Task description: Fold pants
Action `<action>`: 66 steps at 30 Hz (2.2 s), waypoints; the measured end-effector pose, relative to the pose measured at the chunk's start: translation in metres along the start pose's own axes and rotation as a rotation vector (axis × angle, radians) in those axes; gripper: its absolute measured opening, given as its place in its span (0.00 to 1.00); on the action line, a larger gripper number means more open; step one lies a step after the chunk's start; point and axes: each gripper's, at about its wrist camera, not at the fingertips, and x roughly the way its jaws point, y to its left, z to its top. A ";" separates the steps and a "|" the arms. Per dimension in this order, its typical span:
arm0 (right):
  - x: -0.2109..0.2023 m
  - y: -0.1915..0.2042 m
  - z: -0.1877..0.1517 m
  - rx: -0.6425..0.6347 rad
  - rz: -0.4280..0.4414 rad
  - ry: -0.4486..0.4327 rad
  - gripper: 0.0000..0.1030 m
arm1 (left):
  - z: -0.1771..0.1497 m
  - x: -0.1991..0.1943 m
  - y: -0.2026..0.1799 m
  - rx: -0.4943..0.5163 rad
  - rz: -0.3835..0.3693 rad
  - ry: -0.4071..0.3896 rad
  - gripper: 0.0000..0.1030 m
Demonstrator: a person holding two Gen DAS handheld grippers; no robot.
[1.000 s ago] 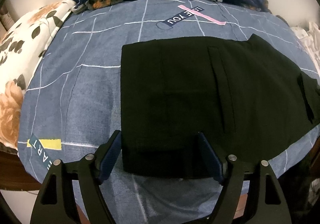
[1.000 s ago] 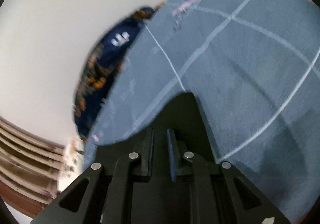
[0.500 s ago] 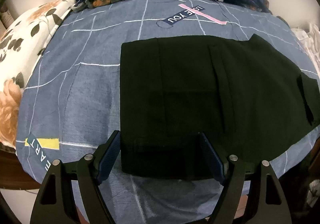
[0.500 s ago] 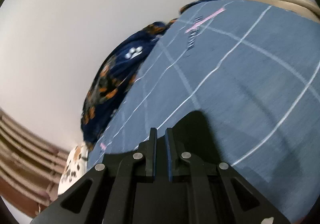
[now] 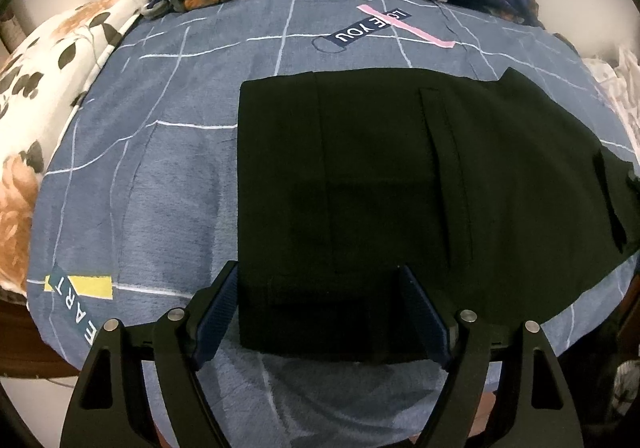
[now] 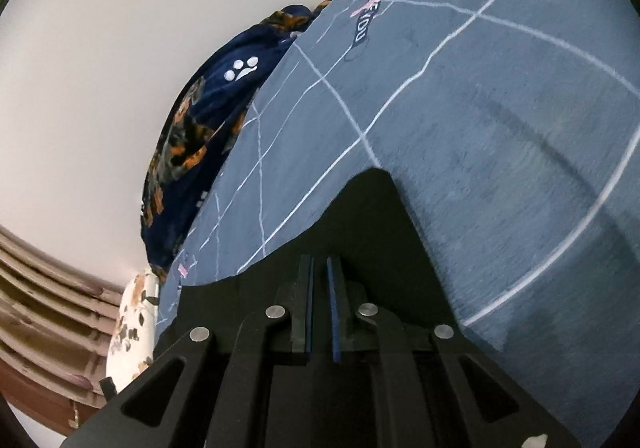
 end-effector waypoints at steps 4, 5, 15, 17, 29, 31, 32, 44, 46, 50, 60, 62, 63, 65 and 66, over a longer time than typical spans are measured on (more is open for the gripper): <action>-0.002 0.000 -0.004 -0.001 0.023 -0.018 0.04 | 0.000 0.001 0.002 -0.010 -0.010 -0.001 0.78; -0.002 0.001 -0.005 -0.011 0.017 -0.020 0.04 | 0.000 0.001 0.002 -0.012 -0.015 -0.002 0.78; -0.021 0.026 0.006 -0.055 -0.020 -0.047 0.26 | 0.001 -0.014 0.010 -0.015 -0.033 -0.048 0.78; -0.024 0.025 0.011 -0.042 -0.015 -0.060 0.26 | 0.001 -0.015 0.013 -0.019 -0.037 -0.048 0.78; -0.013 0.005 0.021 0.055 -0.112 -0.023 0.13 | 0.002 -0.020 0.058 -0.131 -0.100 -0.051 0.78; -0.023 0.029 0.013 -0.024 -0.109 -0.060 0.19 | 0.002 -0.021 0.074 -0.157 -0.159 -0.047 0.78; -0.024 0.039 0.009 -0.049 -0.079 -0.057 0.20 | 0.002 -0.021 0.087 -0.187 -0.221 -0.040 0.78; 0.047 0.147 -0.095 -0.255 0.074 0.258 0.51 | 0.026 0.018 0.094 -0.090 -0.530 0.062 0.78; 0.052 0.156 -0.108 -0.279 0.075 0.285 0.52 | 0.032 0.027 0.093 -0.086 -0.560 0.080 0.78; 0.055 0.168 -0.125 -0.276 0.101 0.311 0.61 | 0.044 0.036 0.086 -0.084 -0.670 0.117 0.73; 0.072 0.177 -0.137 -0.216 0.151 0.345 0.67 | 0.046 0.012 0.065 -0.068 -0.629 0.026 0.26; 0.077 0.184 -0.140 -0.224 0.179 0.358 0.68 | 0.050 -0.009 0.058 -0.085 -0.667 -0.009 0.26; 0.080 0.189 -0.142 -0.234 0.193 0.367 0.68 | 0.051 -0.016 0.055 -0.086 -0.687 -0.014 0.26; 0.085 0.198 -0.146 -0.251 0.226 0.385 0.69 | 0.057 -0.031 0.040 -0.070 -0.724 -0.027 0.26; 0.087 0.201 -0.148 -0.250 0.247 0.393 0.69 | 0.060 -0.039 0.029 -0.059 -0.750 -0.033 0.26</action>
